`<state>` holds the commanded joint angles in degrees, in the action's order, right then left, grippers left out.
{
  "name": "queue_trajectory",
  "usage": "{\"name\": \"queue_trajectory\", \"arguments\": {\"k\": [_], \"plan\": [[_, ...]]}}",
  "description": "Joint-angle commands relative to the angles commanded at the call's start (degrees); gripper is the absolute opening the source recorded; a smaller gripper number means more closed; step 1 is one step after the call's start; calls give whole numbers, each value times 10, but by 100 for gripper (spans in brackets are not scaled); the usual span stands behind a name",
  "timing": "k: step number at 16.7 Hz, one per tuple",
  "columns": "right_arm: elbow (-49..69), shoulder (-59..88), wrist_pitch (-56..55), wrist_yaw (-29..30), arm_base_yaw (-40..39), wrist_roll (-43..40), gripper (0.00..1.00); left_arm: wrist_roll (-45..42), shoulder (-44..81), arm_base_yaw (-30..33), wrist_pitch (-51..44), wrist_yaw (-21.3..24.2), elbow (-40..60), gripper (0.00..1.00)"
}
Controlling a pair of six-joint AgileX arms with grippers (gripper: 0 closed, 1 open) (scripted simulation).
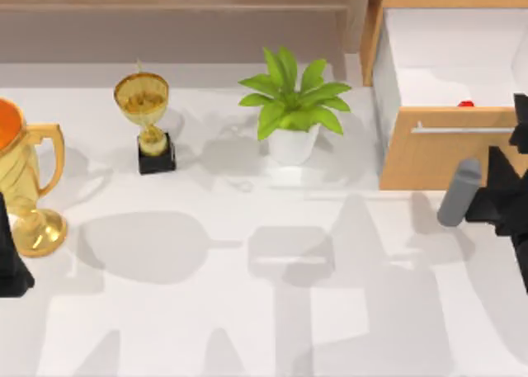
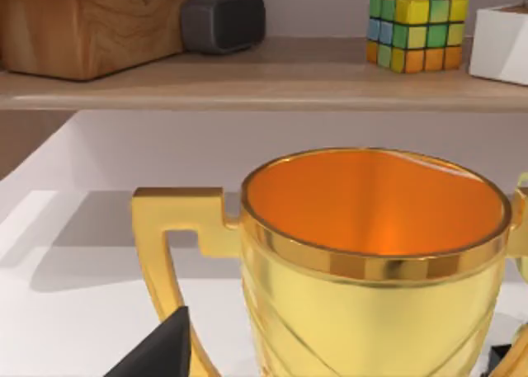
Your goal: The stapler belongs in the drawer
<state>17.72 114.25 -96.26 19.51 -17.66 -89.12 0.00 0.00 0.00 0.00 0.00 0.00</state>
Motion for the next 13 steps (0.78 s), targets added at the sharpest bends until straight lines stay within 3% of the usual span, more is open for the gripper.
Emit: {"name": "queue_trajectory", "arguments": {"k": [10,13], "plan": [[0,0,0,0,0,0,2,0,0,0,0,0,0,100],[0,0,0,0,0,0,0,0,0,0,0,0,0,100]]}}
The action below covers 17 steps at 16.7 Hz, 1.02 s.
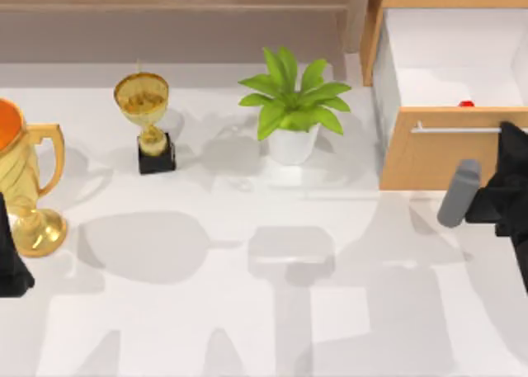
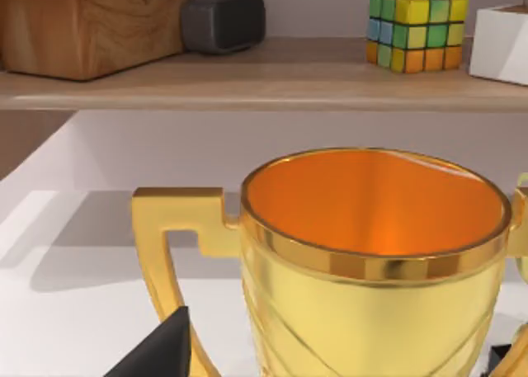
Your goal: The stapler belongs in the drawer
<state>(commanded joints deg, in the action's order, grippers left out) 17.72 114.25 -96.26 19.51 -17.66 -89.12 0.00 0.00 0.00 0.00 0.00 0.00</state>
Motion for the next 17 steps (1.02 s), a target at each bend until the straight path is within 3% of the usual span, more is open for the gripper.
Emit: {"name": "queue_trajectory", "arguments": {"k": [8,17], "plan": [[7,5,8,-3,3,2,0,0,0,0,0,0,0,100],[130,39,90,-34,34,1,0,0,0,0,0,0,0,100]]}}
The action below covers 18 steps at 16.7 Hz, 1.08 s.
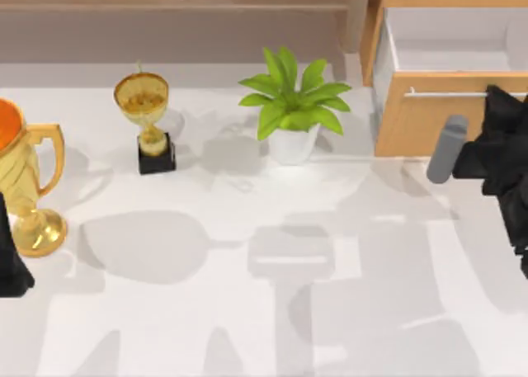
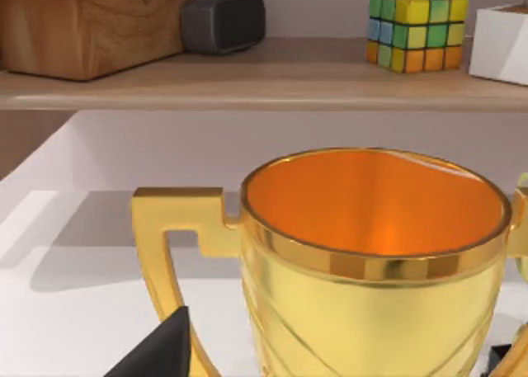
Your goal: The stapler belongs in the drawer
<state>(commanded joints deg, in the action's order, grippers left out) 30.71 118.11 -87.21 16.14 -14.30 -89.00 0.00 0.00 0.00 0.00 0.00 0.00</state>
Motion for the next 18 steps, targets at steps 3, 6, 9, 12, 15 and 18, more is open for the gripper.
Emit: {"name": "queue_trajectory", "arguments": {"k": [3,6,9,12,15,18], "plan": [[12,7,9,-6,6,0,0,0,0,0,0,0,0,100],[11,6,11,-5,3,2,0,0,0,0,0,0,0,100],[50,25,35,-13,11,1,0,0,0,0,0,0,0,100],[115,45,66,-21,19,0,0,0,0,0,0,0,0,100],[159,64,98,-30,29,1,0,0,0,0,0,0,0,100],[161,66,100,-31,30,1,0,0,0,0,0,0,0,100]]}}
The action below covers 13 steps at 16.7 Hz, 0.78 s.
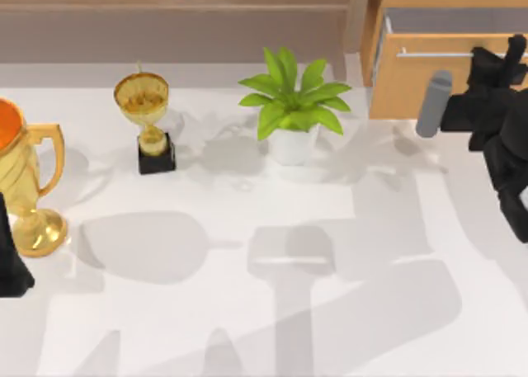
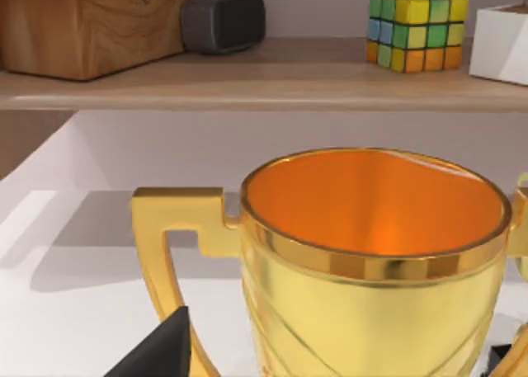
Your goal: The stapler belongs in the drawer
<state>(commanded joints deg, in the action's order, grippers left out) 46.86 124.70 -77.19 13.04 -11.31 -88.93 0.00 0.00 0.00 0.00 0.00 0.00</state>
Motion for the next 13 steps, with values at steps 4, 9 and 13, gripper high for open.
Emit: {"name": "queue_trajectory", "arguments": {"k": [4,9,13], "plan": [[21,12,15,-3,0,2,0,0,0,0,0,0,0,100],[136,55,69,-13,11,1,0,0,0,0,0,0,0,100],[164,72,93,-18,17,1,0,0,0,0,0,0,0,100]]}}
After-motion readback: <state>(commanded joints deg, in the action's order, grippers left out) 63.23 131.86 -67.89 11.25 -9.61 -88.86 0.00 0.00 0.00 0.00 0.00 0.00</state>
